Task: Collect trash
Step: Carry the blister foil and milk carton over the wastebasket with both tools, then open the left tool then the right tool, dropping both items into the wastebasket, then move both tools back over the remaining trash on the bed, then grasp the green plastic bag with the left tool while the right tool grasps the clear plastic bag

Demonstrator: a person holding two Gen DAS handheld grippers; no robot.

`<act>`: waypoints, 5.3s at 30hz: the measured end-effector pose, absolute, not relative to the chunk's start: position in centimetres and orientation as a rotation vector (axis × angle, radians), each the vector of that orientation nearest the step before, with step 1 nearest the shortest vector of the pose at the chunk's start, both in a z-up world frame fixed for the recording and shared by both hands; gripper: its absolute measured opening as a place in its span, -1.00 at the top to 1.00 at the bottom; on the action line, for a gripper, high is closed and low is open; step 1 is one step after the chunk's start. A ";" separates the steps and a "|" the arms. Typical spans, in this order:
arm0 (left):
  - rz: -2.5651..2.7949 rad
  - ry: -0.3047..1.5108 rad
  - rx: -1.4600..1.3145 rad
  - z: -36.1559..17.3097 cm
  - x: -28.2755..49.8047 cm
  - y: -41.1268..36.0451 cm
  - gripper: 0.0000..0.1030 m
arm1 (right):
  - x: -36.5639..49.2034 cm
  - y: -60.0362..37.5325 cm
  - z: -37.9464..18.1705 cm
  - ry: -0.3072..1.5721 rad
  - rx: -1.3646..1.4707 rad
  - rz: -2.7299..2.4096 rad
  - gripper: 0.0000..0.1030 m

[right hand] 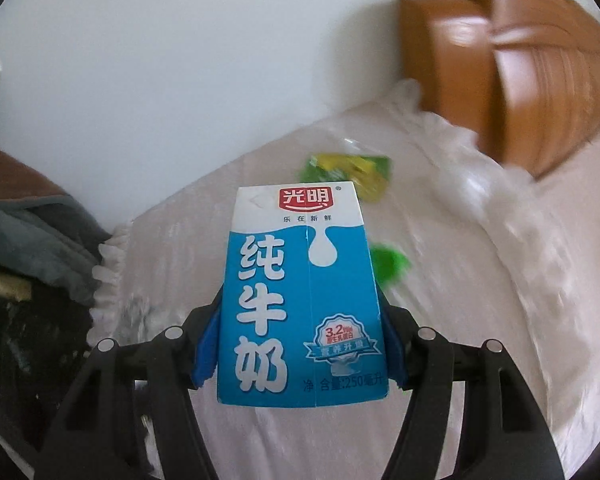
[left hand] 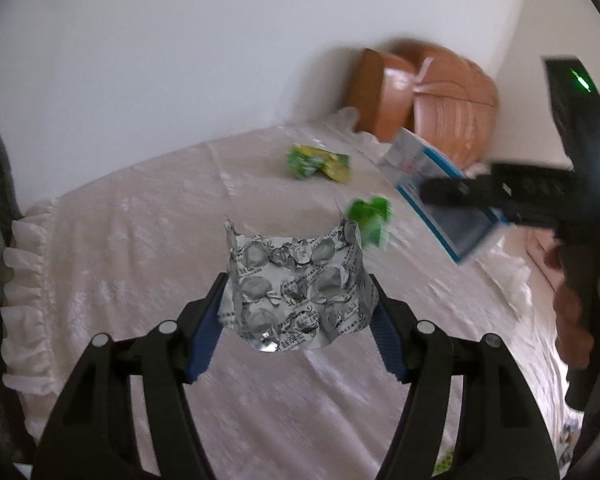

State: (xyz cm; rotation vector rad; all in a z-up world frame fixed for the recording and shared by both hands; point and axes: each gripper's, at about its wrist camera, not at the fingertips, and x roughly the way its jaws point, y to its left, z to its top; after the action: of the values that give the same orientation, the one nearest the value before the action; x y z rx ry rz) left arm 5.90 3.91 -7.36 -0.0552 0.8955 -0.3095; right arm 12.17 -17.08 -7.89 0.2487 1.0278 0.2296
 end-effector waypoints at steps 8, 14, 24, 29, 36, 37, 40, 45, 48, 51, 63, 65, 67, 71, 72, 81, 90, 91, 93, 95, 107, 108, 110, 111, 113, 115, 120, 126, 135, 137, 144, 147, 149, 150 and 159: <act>-0.440 0.914 0.027 -6.4 0.4 -1.0 -0.24 | 1.3 -22.8 -7.5 0.998 0.327 0.090 -0.26; -0.515 0.899 0.077 -5.5 -2.3 -4.3 -0.24 | -3.6 -26.5 -8.5 1.001 0.379 0.021 -0.26; -0.595 0.882 0.145 -4.8 -5.1 -8.2 -0.24 | -9.1 -30.2 -9.0 0.952 0.429 -0.047 -0.26; -0.661 0.884 0.188 -5.0 -6.3 -11.1 -0.24 | -11.8 -32.8 -8.8 0.925 0.456 -0.129 -0.26; -0.840 0.925 0.265 -6.4 -9.0 -18.1 -0.24 | -18.0 -38.1 -8.9 0.911 0.498 -0.316 -0.26; -0.884 0.933 0.286 -6.9 -9.9 -19.8 -0.24 | -19.7 -39.4 -9.1 0.916 0.503 -0.370 -0.26; -0.969 0.956 0.334 -8.1 -11.7 -23.3 -0.24 | -22.9 -41.9 -9.7 0.928 0.532 -0.457 -0.26; -1.098 1.011 0.418 -10.4 -15.2 -28.7 -0.24 | -27.2 -45.5 -10.9 0.943 0.583 -0.554 -0.27; -1.125 1.024 0.457 -11.3 -16.4 -30.8 -0.24 | -29.2 -47.2 -11.5 0.948 0.611 -0.591 -0.27; -1.143 1.026 0.487 -11.7 -17.3 -32.4 -0.25 | -30.4 -48.6 -12.3 0.950 0.628 -0.605 -0.27; -1.149 1.012 0.494 -10.5 -18.0 -33.3 -0.85 | -31.0 -49.3 -13.3 0.953 0.647 -0.601 -0.27; -1.136 1.008 0.479 -10.1 -17.6 -32.7 -0.85 | -30.9 -49.1 -13.4 0.956 0.651 -0.599 -0.27; -1.121 1.002 0.459 -9.6 -17.1 -32.1 -0.85 | -30.8 -49.0 -13.6 0.962 0.655 -0.594 -0.27; -1.096 0.988 0.434 -8.8 -16.3 -30.9 -0.85 | -30.1 -48.2 -14.1 0.983 0.654 -0.576 -0.27; -1.086 0.985 0.430 -8.6 -16.0 -30.5 -0.85 | -30.0 -48.0 -14.2 0.986 0.653 -0.573 -0.27; -1.044 0.995 0.396 -8.2 -14.4 -28.6 -0.85 | -28.3 -46.0 -15.4 1.032 0.640 -0.540 -0.28; -1.016 0.994 0.382 -8.0 -13.3 -27.3 -0.85 | -26.3 -44.7 -17.2 1.103 0.623 -0.556 -0.95; -1.011 0.993 0.379 -7.9 -13.1 -27.1 -0.85 | -26.0 -44.7 -17.4 1.111 0.628 -0.556 -0.95; -1.006 0.993 0.373 -7.9 -12.8 -26.8 -0.85 | -25.7 -44.9 -17.6 1.118 0.639 -0.564 -0.95; -0.999 0.991 0.369 -7.8 -12.4 -26.4 -0.85 | -25.6 -44.9 -17.3 1.108 0.646 -0.569 -0.95; -0.972 0.989 0.349 -7.5 -11.7 -24.9 -0.85 | -24.4 -44.4 -16.6 1.087 0.628 -0.556 -0.95; -0.966 0.988 0.347 -7.4 -11.6 -24.7 -0.85 | -24.4 -44.3 -16.6 1.087 0.628 -0.556 -0.95; -0.943 0.979 0.338 -7.2 -11.2 -24.3 -0.85 | -24.1 -44.0 -16.3 1.082 0.625 -0.551 -0.95; -0.918 0.970 0.329 -7.1 -10.9 -23.9 -0.85 | -23.9 -43.9 -16.0 1.074 0.623 -0.548 -0.95; -0.871 0.951 0.314 -6.7 -10.3 -22.9 -0.85 | -23.5 -43.4 -15.4 1.050 0.616 -0.540 -0.95; -0.824 0.939 0.294 -6.4 -9.5 -21.6 -0.85 | -22.9 -42.6 -14.5 1.020 0.601 -0.516 -0.95; -0.698 0.918 0.250 -5.8 -7.0 -17.7 -0.85 | -20.3 -40.8 -12.8 0.981 0.556 -0.446 -0.95; -0.558 0.943 0.167 -6.1 -4.0 -12.5 -0.85 | -14.9 -38.0 -11.7 0.980 0.486 -0.326 -0.95; -0.410 0.944 0.099 -6.5 -0.6 -7.2 -0.85 | -8.2 -34.1 -10.8 0.982 0.420 -0.179 -0.95; -0.391 0.948 0.094 -6.8 0.6 -6.7 -0.85 | -7.3 -33.4 -10.7 0.978 0.412 -0.163 -0.95; -0.370 0.963 0.122 -8.3 5.0 -7.1 -0.85 | -2.2 -31.8 -10.5 0.980 0.387 -0.122 -0.95; -0.369 0.980 0.141 -9.6 7.5 -7.8 -0.85 | -0.8 -31.7 -10.6 0.988 0.388 -0.114 -0.95; -0.371 0.989 0.144 -10.2 9.0 -8.3 -0.85 | 0.7 -31.6 -10.8 0.999 0.385 -0.110 -0.95; -0.378 0.992 0.144 -10.6 9.8 -8.6 -0.85 | 1.1 -31.6 -10.9 1.003 0.384 -0.110 -0.95; -0.406 1.024 0.161 -13.8 16.1 -11.1 -0.85 | 5.9 -32.7 -12.5 1.038 0.365 -0.126 -0.95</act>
State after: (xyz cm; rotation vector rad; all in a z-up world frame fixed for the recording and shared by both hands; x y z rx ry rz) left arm 16.11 -11.08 -13.77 0.1605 1.0244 -0.4061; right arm 5.87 -32.71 -12.53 0.3648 1.0384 -0.1261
